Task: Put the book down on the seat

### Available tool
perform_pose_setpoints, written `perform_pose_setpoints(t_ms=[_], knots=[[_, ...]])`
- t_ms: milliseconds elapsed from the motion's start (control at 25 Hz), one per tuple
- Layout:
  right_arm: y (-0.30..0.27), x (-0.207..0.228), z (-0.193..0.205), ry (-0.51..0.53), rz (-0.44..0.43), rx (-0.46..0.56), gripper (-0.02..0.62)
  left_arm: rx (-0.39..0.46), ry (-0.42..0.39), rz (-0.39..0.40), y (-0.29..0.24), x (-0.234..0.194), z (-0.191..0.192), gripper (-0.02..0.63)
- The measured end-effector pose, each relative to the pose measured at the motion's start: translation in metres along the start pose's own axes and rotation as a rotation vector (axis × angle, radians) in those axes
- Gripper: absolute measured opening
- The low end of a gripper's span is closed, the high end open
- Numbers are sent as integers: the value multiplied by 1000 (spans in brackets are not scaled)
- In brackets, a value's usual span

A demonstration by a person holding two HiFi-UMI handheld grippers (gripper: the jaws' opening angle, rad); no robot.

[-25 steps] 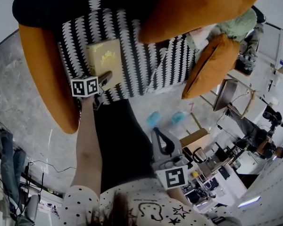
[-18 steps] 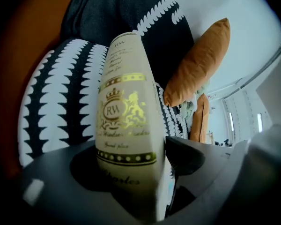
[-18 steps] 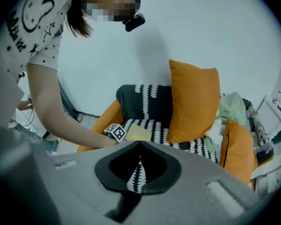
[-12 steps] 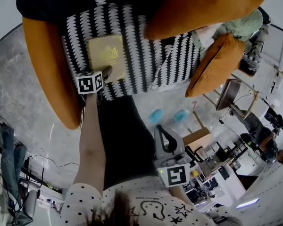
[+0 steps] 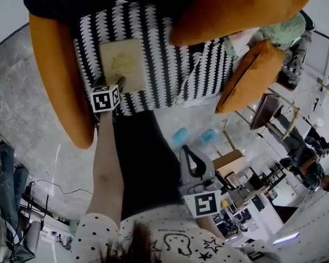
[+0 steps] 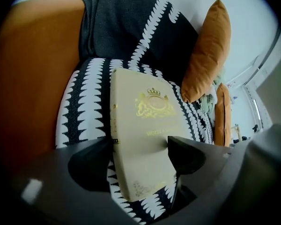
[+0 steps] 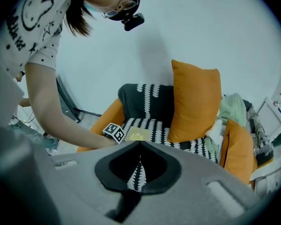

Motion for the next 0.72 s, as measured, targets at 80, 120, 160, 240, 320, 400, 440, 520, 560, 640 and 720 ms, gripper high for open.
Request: perform_pose_setpoints(t_ms=[80,120,160,240,320,400,440,520,560,640,720], knots=[[0,3,4,-5,-6,-2,2,5,8,-6,-1,1,4,372],[-1,4,7,-5,-7,-3,2,9,13,-8,-3,1,6,359],[-2,5,11,-3,-6,-3,2,16,16,-9,-5,1,8,346],[-4,6,17,4,-1,-1,2,32,19,-12,-9,1,12,320],[-4,6,19,11,-1,3,2,49,32,-19,-9,1,14,293],[-3,6,17,13,-5,4,2,67,50,-36,-2,-1,13,246],[-2,4,15,11,-5,5,2,74,55,-47,3,-2,14,218],[2,-3,13,7,-6,2,2,83,54,-68,16,-7,18,169],[5,-9,13,7,-8,0,2,85,52,-75,23,-11,21,148],[9,-23,9,14,-11,6,2,91,53,-80,37,-19,24,127],[11,-30,2,17,-11,16,2,99,53,-85,46,-23,19,110]])
Point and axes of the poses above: the fingertips, and each gripper's own axes: y backward along the fingers, x to its right, z out of its underside, the point moved 7 cm from there along y, backward along the fingers, and after that the axes turned 4 degrees about z, right-handed, at the moved point
